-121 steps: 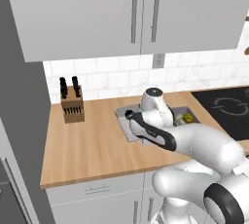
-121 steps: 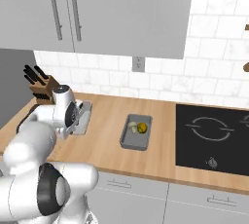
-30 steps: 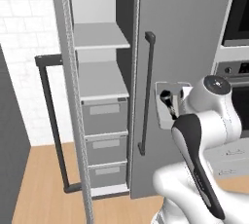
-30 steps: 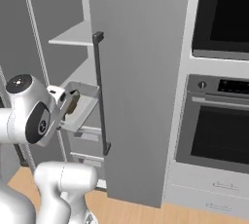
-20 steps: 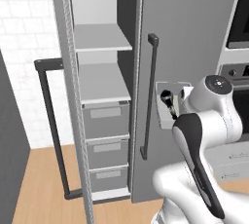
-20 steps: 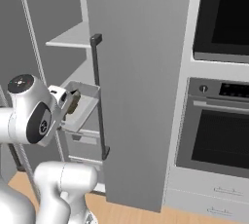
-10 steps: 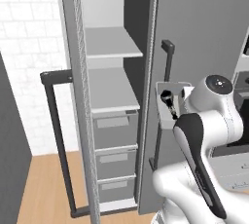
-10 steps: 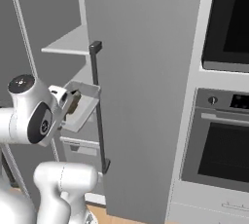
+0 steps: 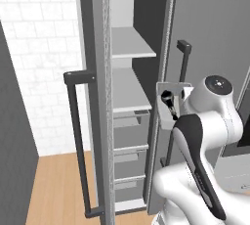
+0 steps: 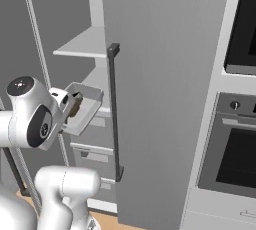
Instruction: Take the meat container that has the fish and place it on the second highest rack of the freezer. Then take the vegetable container that has the lemon and mushroom and place it on the highest rack of the freezer.
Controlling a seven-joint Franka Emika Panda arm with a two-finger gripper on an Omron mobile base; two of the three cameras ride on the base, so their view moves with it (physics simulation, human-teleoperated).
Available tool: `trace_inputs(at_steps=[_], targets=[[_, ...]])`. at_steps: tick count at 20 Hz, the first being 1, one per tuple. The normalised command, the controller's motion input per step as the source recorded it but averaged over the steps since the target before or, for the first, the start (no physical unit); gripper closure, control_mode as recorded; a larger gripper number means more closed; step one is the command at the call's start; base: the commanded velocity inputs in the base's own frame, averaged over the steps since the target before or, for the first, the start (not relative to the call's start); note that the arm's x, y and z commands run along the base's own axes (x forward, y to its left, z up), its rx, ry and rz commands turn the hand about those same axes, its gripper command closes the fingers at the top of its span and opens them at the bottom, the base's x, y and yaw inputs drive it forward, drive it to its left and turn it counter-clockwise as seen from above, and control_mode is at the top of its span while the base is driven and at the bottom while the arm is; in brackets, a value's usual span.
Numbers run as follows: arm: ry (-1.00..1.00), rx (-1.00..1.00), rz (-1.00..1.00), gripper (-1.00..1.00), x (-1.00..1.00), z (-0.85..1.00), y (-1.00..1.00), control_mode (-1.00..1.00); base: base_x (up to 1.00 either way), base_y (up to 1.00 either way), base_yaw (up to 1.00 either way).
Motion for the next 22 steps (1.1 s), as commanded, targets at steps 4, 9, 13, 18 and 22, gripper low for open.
trace_inputs(at_steps=[4, 9, 13, 18, 22], targets=[[-0.03, -0.02, 0.0, 1.0, 0.07, 0.0, 0.05, -1.0, 0.19, 0.03, 0.0], [-0.05, -0.06, 0.06, 1.0, 0.34, -0.02, 0.48, -1.0, 0.0, 0.0, 0.0], [0.02, 0.0, 0.05, 1.0, 0.51, -0.02, 0.14, -1.0, 0.0, 0.0, 0.0], [0.13, 0.0, 0.03, 1.0, 0.63, -0.17, 0.0, -1.0, 0.0, 0.0, 0.0], [0.08, 0.0, 0.07, 1.0, 0.65, -0.34, 0.03, -1.0, 0.0, 0.0, 0.0]])
